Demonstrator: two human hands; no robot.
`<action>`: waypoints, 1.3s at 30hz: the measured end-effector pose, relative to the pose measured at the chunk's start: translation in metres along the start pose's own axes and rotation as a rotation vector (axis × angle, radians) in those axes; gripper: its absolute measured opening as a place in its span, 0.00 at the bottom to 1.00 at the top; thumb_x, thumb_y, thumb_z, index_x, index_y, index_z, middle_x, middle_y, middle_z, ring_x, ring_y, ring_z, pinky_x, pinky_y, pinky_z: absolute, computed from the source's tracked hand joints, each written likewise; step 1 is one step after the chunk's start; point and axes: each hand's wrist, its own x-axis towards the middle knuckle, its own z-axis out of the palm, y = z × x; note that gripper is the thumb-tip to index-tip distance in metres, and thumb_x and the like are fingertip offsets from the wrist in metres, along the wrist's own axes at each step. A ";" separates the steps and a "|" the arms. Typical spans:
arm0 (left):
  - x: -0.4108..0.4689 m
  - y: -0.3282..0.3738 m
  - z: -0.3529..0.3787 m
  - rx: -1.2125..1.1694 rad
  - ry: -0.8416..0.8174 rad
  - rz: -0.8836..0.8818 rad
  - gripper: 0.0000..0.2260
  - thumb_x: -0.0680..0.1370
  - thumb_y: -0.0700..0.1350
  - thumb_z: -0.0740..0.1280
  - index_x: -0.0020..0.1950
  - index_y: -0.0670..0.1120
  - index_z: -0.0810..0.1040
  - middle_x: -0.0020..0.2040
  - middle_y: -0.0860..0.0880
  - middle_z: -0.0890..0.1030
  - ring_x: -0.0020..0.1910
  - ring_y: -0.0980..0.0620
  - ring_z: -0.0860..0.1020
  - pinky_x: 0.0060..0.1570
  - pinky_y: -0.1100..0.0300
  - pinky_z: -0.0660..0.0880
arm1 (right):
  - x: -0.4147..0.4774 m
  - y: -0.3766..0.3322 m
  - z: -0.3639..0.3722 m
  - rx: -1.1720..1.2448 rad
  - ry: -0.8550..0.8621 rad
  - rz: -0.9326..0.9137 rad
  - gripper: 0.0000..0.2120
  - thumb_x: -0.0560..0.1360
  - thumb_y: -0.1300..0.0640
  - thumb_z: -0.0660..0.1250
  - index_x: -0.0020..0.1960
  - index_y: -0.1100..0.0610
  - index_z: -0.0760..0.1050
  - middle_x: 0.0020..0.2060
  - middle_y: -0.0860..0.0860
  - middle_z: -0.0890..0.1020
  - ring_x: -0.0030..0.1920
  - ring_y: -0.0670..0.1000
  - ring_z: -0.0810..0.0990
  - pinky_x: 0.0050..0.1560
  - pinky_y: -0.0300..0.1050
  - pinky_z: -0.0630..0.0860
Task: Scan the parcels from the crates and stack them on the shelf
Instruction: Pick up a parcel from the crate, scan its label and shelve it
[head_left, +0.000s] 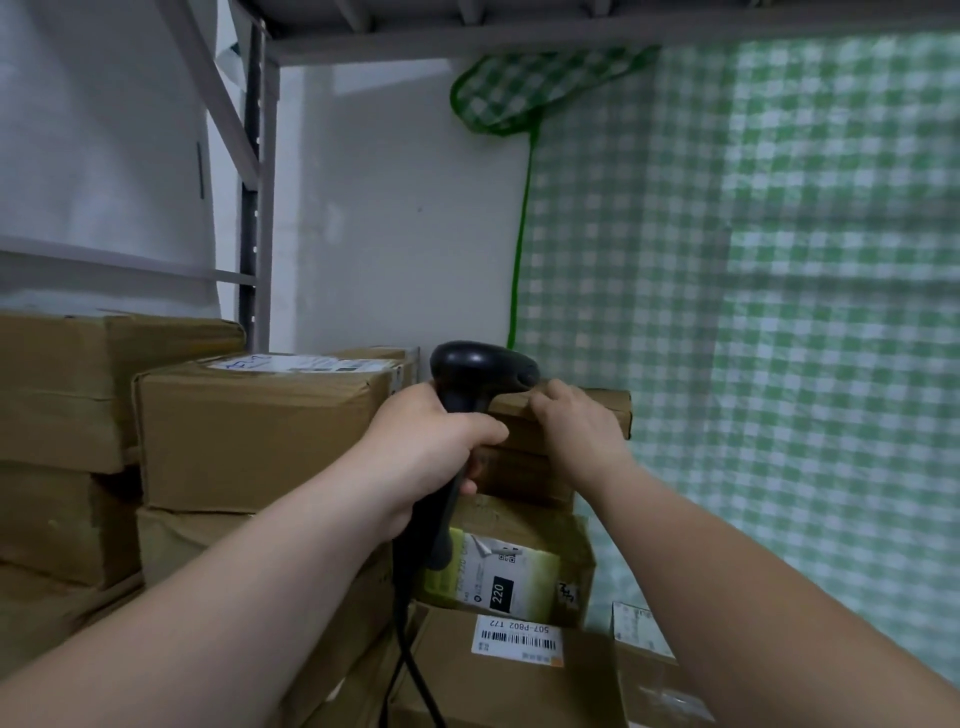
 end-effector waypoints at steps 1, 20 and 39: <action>-0.001 0.001 0.000 -0.005 -0.002 -0.004 0.06 0.75 0.41 0.70 0.51 0.43 0.76 0.34 0.47 0.77 0.30 0.52 0.76 0.31 0.62 0.75 | 0.002 0.000 0.001 0.003 -0.024 -0.018 0.15 0.78 0.63 0.61 0.64 0.55 0.72 0.55 0.53 0.73 0.56 0.54 0.74 0.48 0.47 0.75; -0.054 0.009 0.000 -0.138 -0.039 -0.229 0.12 0.78 0.55 0.65 0.54 0.48 0.78 0.48 0.46 0.82 0.51 0.45 0.78 0.55 0.49 0.72 | -0.079 -0.022 -0.065 0.667 -0.077 0.110 0.14 0.81 0.50 0.58 0.52 0.54 0.81 0.46 0.49 0.83 0.46 0.49 0.80 0.48 0.46 0.75; -0.172 -0.096 0.037 0.320 -0.635 -0.480 0.09 0.80 0.44 0.64 0.55 0.45 0.82 0.50 0.45 0.82 0.47 0.51 0.79 0.44 0.58 0.76 | -0.327 -0.053 -0.083 1.406 -0.627 0.657 0.20 0.57 0.66 0.64 0.48 0.56 0.73 0.36 0.58 0.74 0.33 0.53 0.74 0.35 0.47 0.73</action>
